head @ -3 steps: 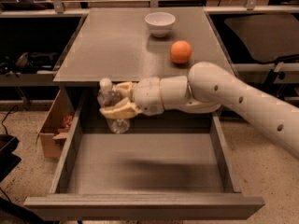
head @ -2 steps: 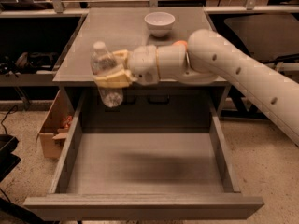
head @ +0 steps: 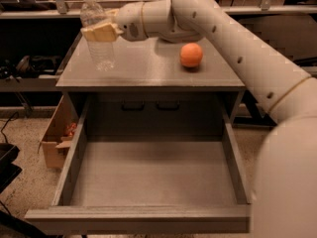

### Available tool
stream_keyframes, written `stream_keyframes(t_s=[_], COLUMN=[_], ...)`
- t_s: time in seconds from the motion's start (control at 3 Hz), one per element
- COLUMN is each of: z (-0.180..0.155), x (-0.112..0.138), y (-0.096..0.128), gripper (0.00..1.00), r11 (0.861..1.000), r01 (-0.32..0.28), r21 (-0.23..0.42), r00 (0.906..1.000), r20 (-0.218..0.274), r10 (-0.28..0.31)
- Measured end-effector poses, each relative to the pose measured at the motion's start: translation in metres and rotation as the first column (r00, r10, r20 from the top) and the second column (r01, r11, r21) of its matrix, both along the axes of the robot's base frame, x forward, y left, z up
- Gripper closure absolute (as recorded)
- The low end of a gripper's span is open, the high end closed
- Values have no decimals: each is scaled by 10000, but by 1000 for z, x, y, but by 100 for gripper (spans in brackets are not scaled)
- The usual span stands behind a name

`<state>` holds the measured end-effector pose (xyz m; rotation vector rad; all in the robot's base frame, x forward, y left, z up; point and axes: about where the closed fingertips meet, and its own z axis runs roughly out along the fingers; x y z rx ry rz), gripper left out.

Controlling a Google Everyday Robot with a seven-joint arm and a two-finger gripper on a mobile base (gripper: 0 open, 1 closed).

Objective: Pick water bottle from top drawer and place on counter

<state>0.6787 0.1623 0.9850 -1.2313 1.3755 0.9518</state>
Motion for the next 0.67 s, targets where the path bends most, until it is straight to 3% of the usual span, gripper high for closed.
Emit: stream_keyframes(t_s=[0.33,0.67], z=[14,44], x=[55,97], y=[37,45], gripper=[100,100], r11=[9990,9934], r01=[384,880], r21=[210,734], r00=[9992,9919], r20=[104,849], r10=[-386,-942])
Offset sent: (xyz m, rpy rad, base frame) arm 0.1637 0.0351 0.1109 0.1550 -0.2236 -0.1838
